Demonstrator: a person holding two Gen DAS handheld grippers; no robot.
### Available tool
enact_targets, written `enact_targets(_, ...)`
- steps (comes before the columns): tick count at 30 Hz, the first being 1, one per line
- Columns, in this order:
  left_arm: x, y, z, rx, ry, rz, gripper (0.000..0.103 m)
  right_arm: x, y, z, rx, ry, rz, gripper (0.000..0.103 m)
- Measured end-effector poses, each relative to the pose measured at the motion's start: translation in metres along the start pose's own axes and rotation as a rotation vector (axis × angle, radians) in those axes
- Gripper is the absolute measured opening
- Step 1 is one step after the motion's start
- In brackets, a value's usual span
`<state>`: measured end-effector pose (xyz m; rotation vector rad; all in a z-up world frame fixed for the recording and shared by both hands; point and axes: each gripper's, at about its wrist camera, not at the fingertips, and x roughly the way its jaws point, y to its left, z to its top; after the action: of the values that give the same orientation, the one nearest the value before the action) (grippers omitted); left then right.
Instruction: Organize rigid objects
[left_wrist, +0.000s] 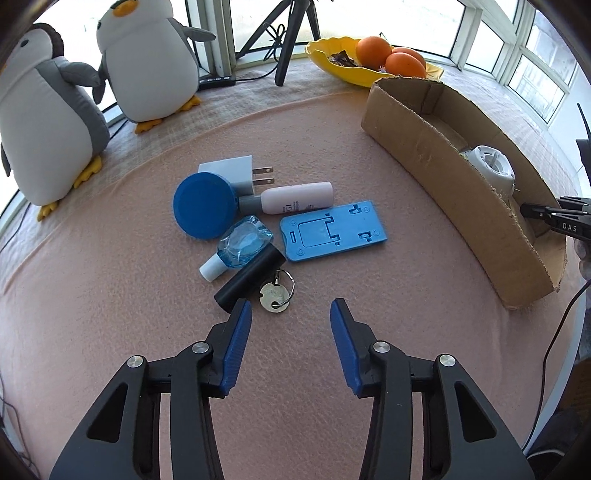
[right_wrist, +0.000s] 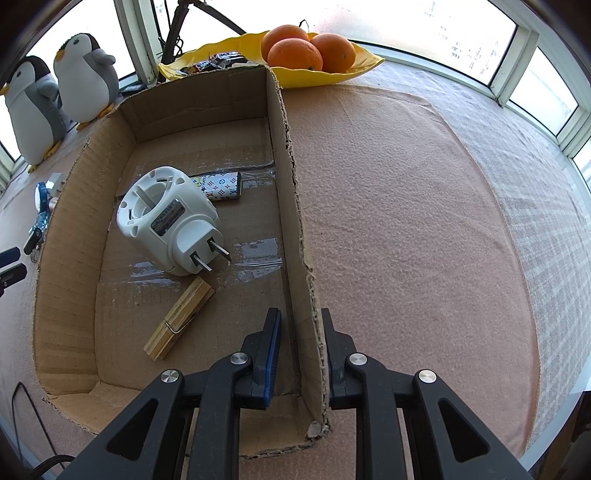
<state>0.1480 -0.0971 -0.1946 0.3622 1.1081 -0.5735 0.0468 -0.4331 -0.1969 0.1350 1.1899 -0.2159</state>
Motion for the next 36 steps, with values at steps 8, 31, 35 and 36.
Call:
enact_targets(8, 0.003, 0.005, 0.004, -0.041, 0.014, -0.046, 0.037, 0.000, -0.001, -0.001, 0.003, -0.001, -0.001, 0.018)
enact_targets(31, 0.020, 0.007, 0.010, -0.038, 0.049, -0.031, 0.021, 0.000, -0.001, -0.001, 0.003, -0.001, -0.002, 0.018)
enact_targets(35, 0.020, 0.011, 0.008, -0.053, 0.050, -0.036, 0.018, 0.000, -0.001, -0.001, 0.003, -0.001, -0.002, 0.018)
enact_targets(36, 0.020, 0.013, 0.008, -0.062, 0.051, -0.040, 0.016, 0.000, -0.001, -0.001, 0.003, -0.001, -0.002, 0.018)
